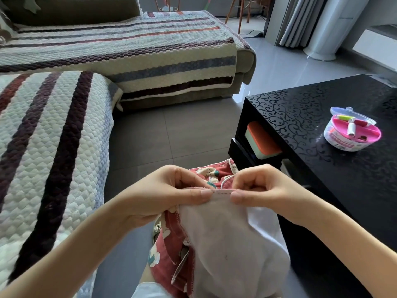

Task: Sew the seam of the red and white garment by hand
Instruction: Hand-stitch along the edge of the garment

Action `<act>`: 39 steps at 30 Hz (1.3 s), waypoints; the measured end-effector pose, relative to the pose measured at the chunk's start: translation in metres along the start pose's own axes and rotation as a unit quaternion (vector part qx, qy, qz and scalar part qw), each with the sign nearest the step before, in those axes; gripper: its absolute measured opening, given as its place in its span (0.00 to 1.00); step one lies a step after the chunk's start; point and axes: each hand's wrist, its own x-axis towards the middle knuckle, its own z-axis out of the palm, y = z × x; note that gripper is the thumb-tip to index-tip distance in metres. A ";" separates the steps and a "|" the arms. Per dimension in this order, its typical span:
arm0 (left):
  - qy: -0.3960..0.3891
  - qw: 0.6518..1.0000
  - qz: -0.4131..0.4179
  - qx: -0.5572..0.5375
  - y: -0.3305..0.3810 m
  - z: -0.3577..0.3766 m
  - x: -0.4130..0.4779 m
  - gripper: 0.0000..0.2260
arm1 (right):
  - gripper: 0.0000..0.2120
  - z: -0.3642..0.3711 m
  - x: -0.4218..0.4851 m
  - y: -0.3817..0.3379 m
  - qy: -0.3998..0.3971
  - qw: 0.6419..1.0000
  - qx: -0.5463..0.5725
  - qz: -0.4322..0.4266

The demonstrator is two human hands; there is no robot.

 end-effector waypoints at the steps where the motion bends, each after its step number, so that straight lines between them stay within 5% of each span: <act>1: 0.011 1.000 -0.001 0.003 0.000 0.000 -0.001 0.06 | 0.08 -0.002 -0.002 -0.001 0.011 1.000 0.022 0.011; 9: 0.056 0.998 -0.004 0.002 -0.010 0.008 0.005 0.04 | 0.13 -0.002 -0.008 -0.004 0.076 0.996 0.028 0.040; 14: 0.084 0.996 0.001 0.028 -0.011 0.006 0.009 0.08 | 0.11 0.004 -0.014 0.004 0.142 0.972 -0.185 -0.018; 21: 0.091 0.995 -0.001 0.034 -0.007 0.005 0.011 0.09 | 0.09 0.013 -0.021 0.000 0.153 0.924 -0.332 -0.111; 39: 0.108 0.994 -0.011 0.033 -0.007 0.005 0.010 0.06 | 0.09 0.014 -0.018 -0.001 0.162 0.920 -0.340 -0.111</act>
